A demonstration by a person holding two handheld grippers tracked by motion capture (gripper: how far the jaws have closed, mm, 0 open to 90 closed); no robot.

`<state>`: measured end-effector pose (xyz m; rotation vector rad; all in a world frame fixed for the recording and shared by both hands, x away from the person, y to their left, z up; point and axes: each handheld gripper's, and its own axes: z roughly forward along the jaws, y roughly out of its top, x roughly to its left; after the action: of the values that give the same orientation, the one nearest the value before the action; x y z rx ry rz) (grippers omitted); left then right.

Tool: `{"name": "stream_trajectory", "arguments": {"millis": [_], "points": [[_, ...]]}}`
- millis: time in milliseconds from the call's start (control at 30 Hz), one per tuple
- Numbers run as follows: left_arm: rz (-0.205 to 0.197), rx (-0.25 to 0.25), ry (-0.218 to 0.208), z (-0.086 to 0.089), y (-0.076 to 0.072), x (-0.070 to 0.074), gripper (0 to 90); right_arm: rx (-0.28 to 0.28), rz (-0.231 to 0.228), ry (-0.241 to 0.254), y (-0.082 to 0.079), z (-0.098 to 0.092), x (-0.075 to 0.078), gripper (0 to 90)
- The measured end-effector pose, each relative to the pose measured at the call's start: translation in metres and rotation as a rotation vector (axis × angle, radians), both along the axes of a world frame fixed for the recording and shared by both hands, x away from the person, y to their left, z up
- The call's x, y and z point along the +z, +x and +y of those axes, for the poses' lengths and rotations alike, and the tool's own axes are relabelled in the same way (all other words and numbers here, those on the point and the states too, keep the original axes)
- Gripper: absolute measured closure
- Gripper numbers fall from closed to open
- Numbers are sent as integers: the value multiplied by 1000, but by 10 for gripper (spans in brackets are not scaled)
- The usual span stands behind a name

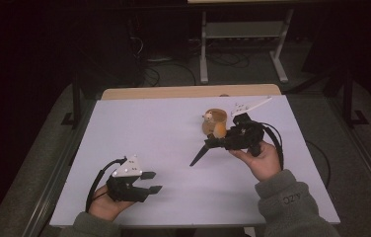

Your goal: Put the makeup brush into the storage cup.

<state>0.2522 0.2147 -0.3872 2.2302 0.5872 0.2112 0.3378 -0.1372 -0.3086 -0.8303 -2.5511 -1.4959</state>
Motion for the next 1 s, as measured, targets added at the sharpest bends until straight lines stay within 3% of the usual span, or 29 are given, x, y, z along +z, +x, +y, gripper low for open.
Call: {"name": "stream_trajectory", "arguments": {"millis": [567, 1000], "points": [[-1, 88, -20, 26, -5, -4, 399, -51, 3, -2, 26, -16, 25, 710], [6, 97, -23, 31, -3, -8, 353, -125, -18, -45, 48, -32, 45, 710]]}}
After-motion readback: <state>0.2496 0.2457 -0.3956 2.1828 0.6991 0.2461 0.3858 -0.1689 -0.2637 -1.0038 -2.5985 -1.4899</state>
